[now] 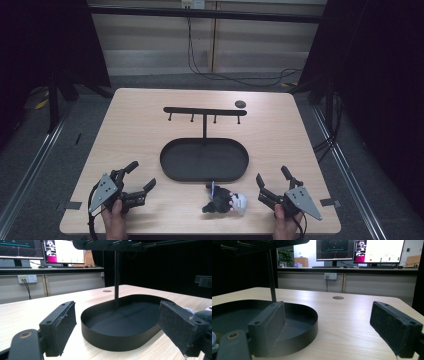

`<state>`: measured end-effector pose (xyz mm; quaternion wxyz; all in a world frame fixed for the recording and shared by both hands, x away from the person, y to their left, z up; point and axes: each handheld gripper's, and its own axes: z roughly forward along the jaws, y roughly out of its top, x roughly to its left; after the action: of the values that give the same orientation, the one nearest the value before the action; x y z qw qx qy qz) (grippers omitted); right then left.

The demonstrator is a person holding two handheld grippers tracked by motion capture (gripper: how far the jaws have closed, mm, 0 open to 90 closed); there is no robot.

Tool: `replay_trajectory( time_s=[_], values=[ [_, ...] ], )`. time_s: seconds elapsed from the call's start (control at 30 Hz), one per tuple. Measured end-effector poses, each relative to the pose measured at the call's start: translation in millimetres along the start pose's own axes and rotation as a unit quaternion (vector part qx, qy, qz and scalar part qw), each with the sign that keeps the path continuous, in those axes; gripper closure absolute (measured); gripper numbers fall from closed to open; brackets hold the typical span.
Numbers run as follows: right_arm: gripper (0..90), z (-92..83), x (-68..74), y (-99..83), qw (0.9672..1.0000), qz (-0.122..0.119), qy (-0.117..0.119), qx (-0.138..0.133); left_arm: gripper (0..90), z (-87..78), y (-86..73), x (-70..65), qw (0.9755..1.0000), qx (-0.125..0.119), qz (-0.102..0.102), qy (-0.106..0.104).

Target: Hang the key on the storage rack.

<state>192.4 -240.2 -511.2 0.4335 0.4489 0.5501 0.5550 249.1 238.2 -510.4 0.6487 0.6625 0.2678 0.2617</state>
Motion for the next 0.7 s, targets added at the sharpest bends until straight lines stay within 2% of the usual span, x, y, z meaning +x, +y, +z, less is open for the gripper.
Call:
replay_trajectory(
  time_s=[0.1, 0.47, 0.5, 0.57, 0.67, 0.7],
  values=[
    [12.8, 1.2, 0.3, 0.4, 1.0, -0.001, -0.004, 0.007, 15.2, 0.0, 0.0, 0.0, 1.0, 0.0, 0.0, 0.0],
    [12.7, 1.6, -0.4, 1.1, 0.9998, -0.004, 0.016, 0.014, 15.1, 0.1, 0.1, 0.0, 1.0, 0.0, 0.0, 0.0],
    [15.6, 3.3, 0.3, 1.9, 0.9996, -0.003, 0.015, 0.025, 15.1, 0.1, 0.1, -0.1, 1.0, 0.0, 0.0, 0.0],
    [15.8, 6.0, 0.0, 3.1, 0.9989, 0.015, 0.014, 0.043, 15.1, 0.1, 0.1, -0.1, 1.0, 0.0, 0.0, 0.0],
    [17.1, 8.5, 0.4, 4.2, 0.9977, 0.015, 0.02, 0.063, 15.1, 0.2, 0.1, 0.0, 1.0, 0.0, 0.0, 0.0],
    [22.7, 10.3, 1.2, 5.6, 0.9964, 0.018, 0.037, 0.074, 15.1, 0.2, 0.1, 0.0, 1.0, -0.001, 0.0, 0.0]
  ],
)
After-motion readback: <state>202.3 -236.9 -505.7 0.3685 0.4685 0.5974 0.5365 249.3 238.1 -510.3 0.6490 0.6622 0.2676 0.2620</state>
